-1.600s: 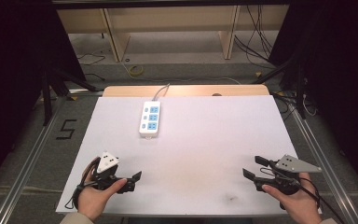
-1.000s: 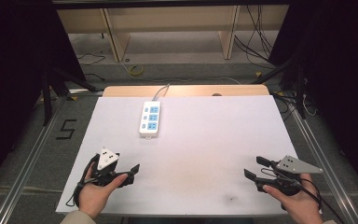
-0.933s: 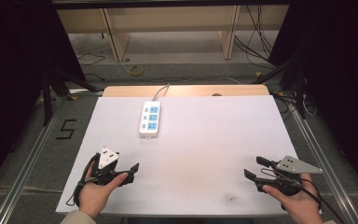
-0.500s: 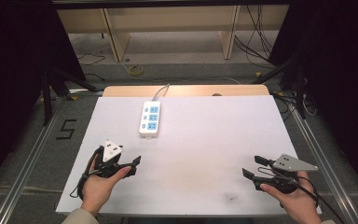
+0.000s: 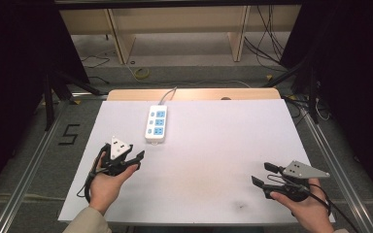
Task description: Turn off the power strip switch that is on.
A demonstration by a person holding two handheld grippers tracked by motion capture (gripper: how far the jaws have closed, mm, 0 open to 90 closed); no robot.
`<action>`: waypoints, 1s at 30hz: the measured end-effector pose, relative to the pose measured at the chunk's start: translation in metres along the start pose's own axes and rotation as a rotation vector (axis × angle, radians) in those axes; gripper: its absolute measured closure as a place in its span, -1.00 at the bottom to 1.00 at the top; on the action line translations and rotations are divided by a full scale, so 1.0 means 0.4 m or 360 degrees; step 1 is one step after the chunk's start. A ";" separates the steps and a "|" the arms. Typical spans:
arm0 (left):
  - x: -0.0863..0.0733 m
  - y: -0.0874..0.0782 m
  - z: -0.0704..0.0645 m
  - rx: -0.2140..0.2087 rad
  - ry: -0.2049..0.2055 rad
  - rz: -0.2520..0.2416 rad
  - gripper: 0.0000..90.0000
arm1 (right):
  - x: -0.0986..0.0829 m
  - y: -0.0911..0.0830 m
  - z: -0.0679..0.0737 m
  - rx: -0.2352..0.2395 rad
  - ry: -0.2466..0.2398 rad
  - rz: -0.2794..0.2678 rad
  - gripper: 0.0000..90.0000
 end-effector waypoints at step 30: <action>0.042 0.058 0.051 0.0017 -0.0042 0.0173 0.99 | -0.002 0.002 0.002 -0.0003 -0.0015 0.0014 -0.32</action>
Point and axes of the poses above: each handheld gripper's, and its own axes: y roughly forward along the jaws, x roughly out of its top, z roughly to its left, the point moved 2 cm from there along y, roughly forward along the jaws, and after that the axes turned 6 degrees about y, right-handed, at the moved point
